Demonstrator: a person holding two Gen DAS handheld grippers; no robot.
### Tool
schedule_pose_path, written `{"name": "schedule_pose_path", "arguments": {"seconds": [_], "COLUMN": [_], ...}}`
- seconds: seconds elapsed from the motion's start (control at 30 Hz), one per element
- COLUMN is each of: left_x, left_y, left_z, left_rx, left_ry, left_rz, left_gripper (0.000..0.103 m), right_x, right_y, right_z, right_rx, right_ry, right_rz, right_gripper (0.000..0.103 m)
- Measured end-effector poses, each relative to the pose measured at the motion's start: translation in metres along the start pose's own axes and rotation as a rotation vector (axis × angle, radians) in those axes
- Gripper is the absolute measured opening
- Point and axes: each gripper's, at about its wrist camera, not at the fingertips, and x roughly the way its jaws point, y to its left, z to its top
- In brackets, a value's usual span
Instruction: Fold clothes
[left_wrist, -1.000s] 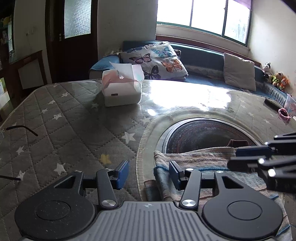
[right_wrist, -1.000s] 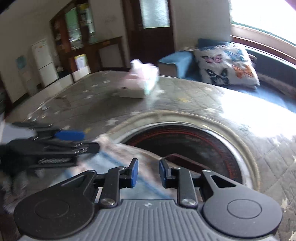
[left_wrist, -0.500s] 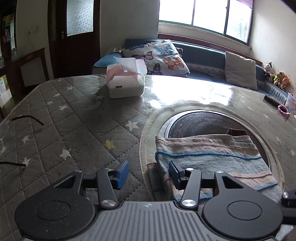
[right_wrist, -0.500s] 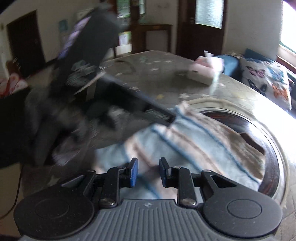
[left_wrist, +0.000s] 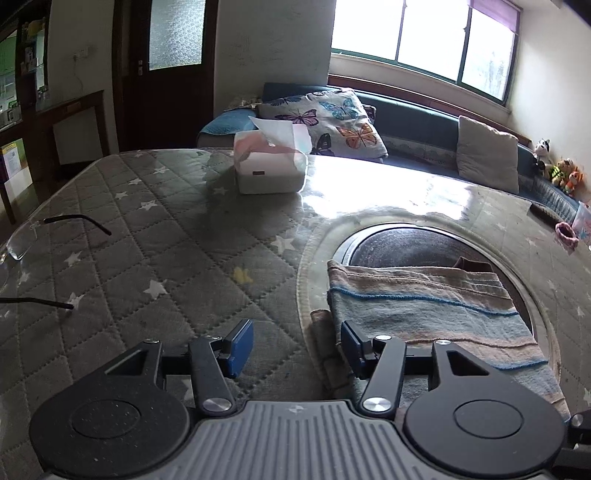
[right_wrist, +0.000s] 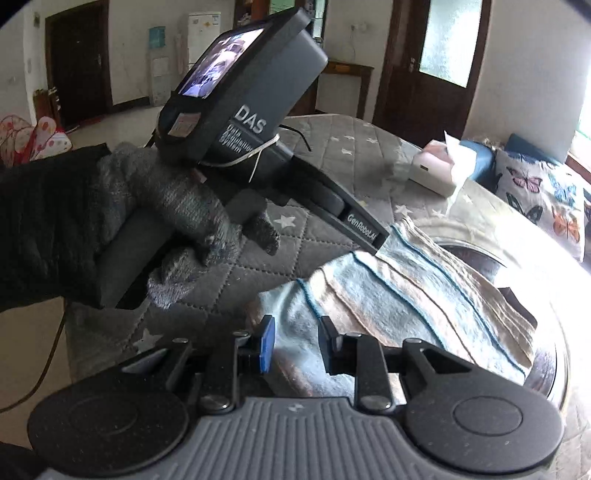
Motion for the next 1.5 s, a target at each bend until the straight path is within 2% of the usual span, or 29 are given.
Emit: {"name": "schedule_pose_path", "arguments": {"seconds": [0.07,0.13,0.27,0.53,0.6,0.67,0.77,1.13,1.3,1.37,1.4,1.47,1.5], "left_x": [-0.004,-0.008,-0.013,-0.022,-0.022,-0.022,-0.022,-0.018,-0.018,-0.016,-0.014,-0.013,-0.012], "left_y": [0.003,0.007,0.014,0.019,0.019,0.020,0.022,0.023,0.023,0.025,0.026,0.028,0.029], "left_z": [-0.002,-0.004,-0.007,-0.011,-0.012,-0.014,-0.017,-0.025,-0.034,-0.038,-0.040,-0.043,-0.044], "left_rx": [-0.018,-0.038,-0.091,-0.175,-0.198,-0.225,-0.273,-0.510,-0.582,-0.627,-0.644,-0.667,-0.674], "left_ry": [0.002,0.007,0.015,0.047,0.057,0.069,0.093,0.188,0.215,0.243,0.251,0.256,0.254], "left_rz": [-0.002,-0.007,-0.013,-0.072,-0.085,-0.098,-0.122,-0.286,-0.324,-0.360,-0.377,-0.400,-0.407], "left_gripper": [0.062,0.065,0.068,0.079,0.079,0.081,0.081,0.080,0.065,0.051,0.047,0.033,0.029], "right_x": [-0.001,-0.002,-0.001,0.014,0.014,0.014,0.007,-0.034,-0.042,-0.043,-0.043,-0.043,-0.043], "right_y": [0.007,0.015,0.029,0.051,0.055,0.056,0.050,0.017,0.011,0.010,0.010,0.009,0.009], "right_z": [-0.002,-0.003,-0.005,-0.012,-0.013,-0.013,-0.008,0.002,-0.002,-0.002,-0.002,-0.003,-0.003], "right_rx": [-0.021,-0.054,-0.129,-0.227,-0.242,-0.244,-0.192,-0.039,-0.027,-0.026,-0.026,-0.025,-0.024], "right_ry": [-0.003,-0.008,-0.006,0.039,0.037,0.035,0.017,-0.087,-0.112,-0.120,-0.121,-0.123,-0.124], "right_rz": [-0.006,-0.014,-0.033,-0.113,-0.132,-0.148,-0.132,-0.096,-0.081,-0.076,-0.075,-0.073,-0.072], "right_gripper": [0.028,0.037,0.038,0.037,0.034,0.023,0.013,0.009,0.009,0.009,0.009,0.009,0.009]}}
